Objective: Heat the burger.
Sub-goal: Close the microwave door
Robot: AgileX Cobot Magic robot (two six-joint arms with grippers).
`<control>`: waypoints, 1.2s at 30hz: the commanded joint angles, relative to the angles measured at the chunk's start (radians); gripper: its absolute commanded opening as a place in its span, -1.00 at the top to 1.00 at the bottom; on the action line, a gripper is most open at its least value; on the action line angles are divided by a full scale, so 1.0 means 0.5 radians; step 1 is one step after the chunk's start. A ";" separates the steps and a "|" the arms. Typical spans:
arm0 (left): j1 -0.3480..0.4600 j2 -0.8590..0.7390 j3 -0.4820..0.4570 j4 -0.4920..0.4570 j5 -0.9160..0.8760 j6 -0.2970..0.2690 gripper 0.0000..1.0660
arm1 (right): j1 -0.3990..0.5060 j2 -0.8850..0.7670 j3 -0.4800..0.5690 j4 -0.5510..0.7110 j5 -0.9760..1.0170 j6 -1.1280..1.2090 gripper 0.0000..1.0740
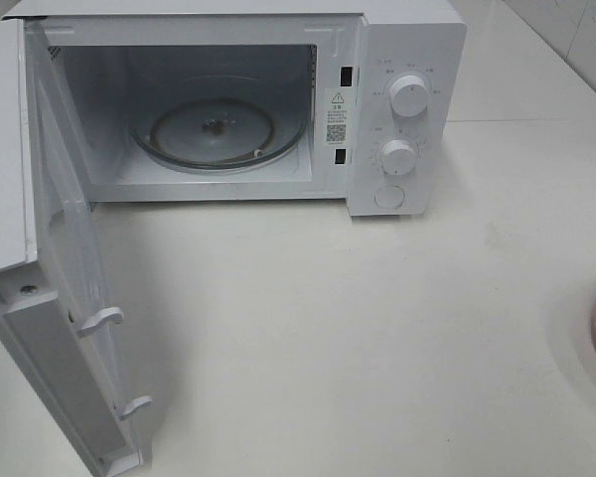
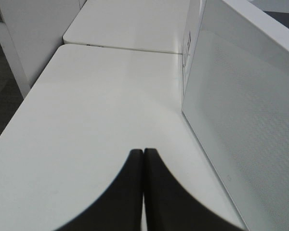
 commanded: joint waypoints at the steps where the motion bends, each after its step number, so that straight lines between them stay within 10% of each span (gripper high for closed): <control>1: 0.002 0.160 0.142 -0.020 -0.420 -0.010 1.00 | -0.012 -0.054 0.004 0.006 0.002 -0.016 -0.41; 21: -0.030 1.032 0.356 -0.092 -1.780 -0.138 1.00 | -0.012 -0.054 0.004 0.006 0.002 -0.016 -0.41; 36: -0.402 1.684 0.356 0.184 -2.392 -0.292 1.00 | -0.012 -0.054 0.004 0.006 0.002 -0.016 -0.41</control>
